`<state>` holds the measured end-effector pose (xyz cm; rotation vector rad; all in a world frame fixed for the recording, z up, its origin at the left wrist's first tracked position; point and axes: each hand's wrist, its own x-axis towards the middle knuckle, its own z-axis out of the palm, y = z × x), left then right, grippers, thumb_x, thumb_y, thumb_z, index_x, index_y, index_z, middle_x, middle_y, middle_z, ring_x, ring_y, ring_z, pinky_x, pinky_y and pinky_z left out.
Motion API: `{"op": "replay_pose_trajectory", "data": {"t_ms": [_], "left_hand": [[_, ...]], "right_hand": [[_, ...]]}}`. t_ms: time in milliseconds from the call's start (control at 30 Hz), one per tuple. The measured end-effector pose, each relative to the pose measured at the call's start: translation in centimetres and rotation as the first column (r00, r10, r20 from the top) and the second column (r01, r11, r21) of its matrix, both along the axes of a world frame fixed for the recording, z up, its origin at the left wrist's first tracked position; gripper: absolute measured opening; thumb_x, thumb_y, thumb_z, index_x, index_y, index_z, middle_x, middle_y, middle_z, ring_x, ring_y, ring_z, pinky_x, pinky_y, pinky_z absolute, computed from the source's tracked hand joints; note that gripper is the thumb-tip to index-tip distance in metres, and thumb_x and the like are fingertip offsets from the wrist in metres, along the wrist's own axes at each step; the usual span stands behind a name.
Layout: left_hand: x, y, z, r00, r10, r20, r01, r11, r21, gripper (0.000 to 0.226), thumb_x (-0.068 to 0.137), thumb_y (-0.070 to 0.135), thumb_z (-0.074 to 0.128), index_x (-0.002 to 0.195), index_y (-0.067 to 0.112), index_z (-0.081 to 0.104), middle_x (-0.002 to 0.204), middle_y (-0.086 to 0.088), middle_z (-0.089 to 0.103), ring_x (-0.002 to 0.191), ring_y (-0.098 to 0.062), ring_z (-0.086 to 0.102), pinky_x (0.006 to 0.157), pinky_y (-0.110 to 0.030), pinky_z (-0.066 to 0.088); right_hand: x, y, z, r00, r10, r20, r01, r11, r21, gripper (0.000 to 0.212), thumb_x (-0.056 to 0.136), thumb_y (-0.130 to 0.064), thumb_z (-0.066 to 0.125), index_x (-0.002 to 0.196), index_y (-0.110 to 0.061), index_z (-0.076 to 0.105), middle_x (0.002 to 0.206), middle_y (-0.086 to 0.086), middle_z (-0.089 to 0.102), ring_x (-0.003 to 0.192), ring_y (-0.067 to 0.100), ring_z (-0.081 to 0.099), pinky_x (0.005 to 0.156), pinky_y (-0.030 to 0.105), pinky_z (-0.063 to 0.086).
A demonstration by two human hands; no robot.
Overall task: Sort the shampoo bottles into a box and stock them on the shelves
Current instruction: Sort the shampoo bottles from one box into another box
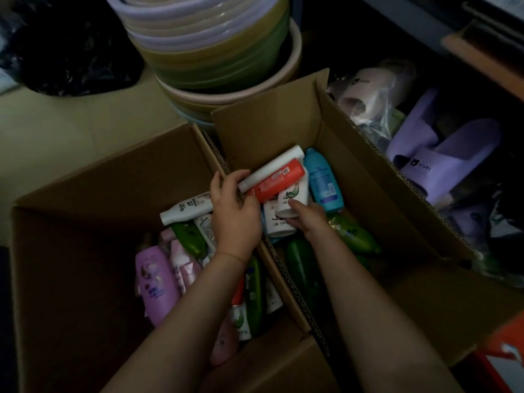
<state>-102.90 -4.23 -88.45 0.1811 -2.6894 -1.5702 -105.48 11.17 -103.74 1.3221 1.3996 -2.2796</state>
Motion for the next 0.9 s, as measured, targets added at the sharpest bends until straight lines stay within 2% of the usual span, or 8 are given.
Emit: {"op": "replay_pose_trajectory", "data": {"t_ms": [100,267,433,567,667,733,800,900], "left_hand": [[0.2,0.2,0.5,1.000,-0.012,0.009,0.012,1.000,0.011,0.041,0.091,0.004,0.051,0.126,0.023,0.060,0.159,-0.008,0.029,0.095,0.023,0.023,0.076,0.005,0.019],[0.2,0.1,0.7,0.998,-0.016,0.058,0.015,1.000,0.013,0.043,0.093,0.014,0.046,0.133,0.029,0.054,0.162,-0.001,0.022,0.134,-0.009,0.030,0.089,-0.012,0.018],[-0.1,-0.6,0.8,0.992,-0.083,0.091,0.081,0.996,0.026,0.036,0.095,0.012,0.054,0.123,0.034,0.057,0.160,-0.006,0.022,0.143,-0.017,0.028,0.099,-0.014,0.021],[-0.7,-2.4,2.7,0.994,-0.101,0.047,0.096,0.991,0.090,0.017,0.089,0.060,0.051,0.097,0.048,0.060,0.151,-0.008,0.038,0.147,-0.019,0.024,0.117,-0.033,0.025],[-1.4,-4.1,6.0,0.997,-0.080,0.008,0.075,0.957,0.281,0.045,0.085,0.057,0.063,0.118,0.026,0.062,0.128,-0.002,0.062,0.121,-0.011,0.058,0.096,-0.031,0.049],[-2.1,-5.4,7.0,0.981,-0.121,0.154,0.026,0.858,0.513,0.056,0.084,0.038,0.076,0.128,0.011,0.055,0.114,-0.010,0.071,0.095,-0.019,0.072,0.075,-0.033,0.058],[-2.3,-7.4,6.4,0.960,-0.107,0.257,-0.066,0.810,0.582,0.064,0.078,0.033,0.080,0.128,0.004,0.053,0.107,-0.019,0.072,0.084,-0.029,0.073,0.070,-0.038,0.058],[-0.7,-10.0,3.3,0.935,0.005,0.354,-0.179,0.869,0.461,0.052,0.081,0.029,0.080,0.124,0.011,0.055,0.107,-0.018,0.072,0.086,-0.032,0.073,0.072,-0.044,0.060]], "right_hand": [[0.0,0.2,1.9,0.999,-0.012,-0.034,0.006,0.982,-0.189,0.041,0.090,-0.009,0.068,0.129,-0.005,0.056,0.111,0.016,0.067,0.093,0.026,0.067,0.060,0.029,0.061],[2.7,1.5,4.9,0.982,0.094,-0.166,-0.153,0.906,-0.394,0.067,0.079,-0.004,0.071,0.142,-0.008,0.047,0.113,0.016,0.069,0.092,0.028,0.073,0.069,0.034,0.061],[3.3,2.9,8.4,0.856,0.336,-0.392,-0.454,0.852,-0.261,0.101,0.046,-0.010,0.097,0.136,-0.014,0.052,0.120,0.011,0.069,0.105,0.028,0.069,0.082,0.041,0.059],[2.5,1.7,13.0,0.679,0.506,-0.531,-0.649,0.752,-0.113,0.092,0.046,-0.010,0.095,0.128,-0.018,0.055,0.115,0.006,0.073,0.103,0.024,0.070,0.088,0.038,0.058],[1.9,-0.9,16.4,0.528,0.665,-0.528,-0.758,0.649,0.059,0.066,0.056,-0.014,0.090,0.116,-0.015,0.061,0.103,0.001,0.076,0.095,0.016,0.072,0.079,0.030,0.059],[1.5,-3.2,18.2,0.447,0.795,-0.411,-0.778,0.572,0.261,0.049,0.068,-0.042,0.081,0.099,-0.007,0.067,0.093,0.006,0.076,0.086,0.025,0.072,0.074,0.036,0.057],[0.8,-5.2,18.7,0.525,0.793,-0.310,-0.672,0.610,0.420,0.056,0.079,-0.064,0.067,0.079,-0.008,0.068,0.070,0.009,0.066,0.059,0.027,0.059,0.052,0.033,0.042],[0.1,-6.6,17.2,0.782,0.553,-0.287,-0.405,0.802,0.439,0.044,0.098,-0.044,0.053,0.061,-0.020,0.056,0.048,-0.005,0.046,0.042,0.009,0.039,0.046,0.024,0.027]]}}
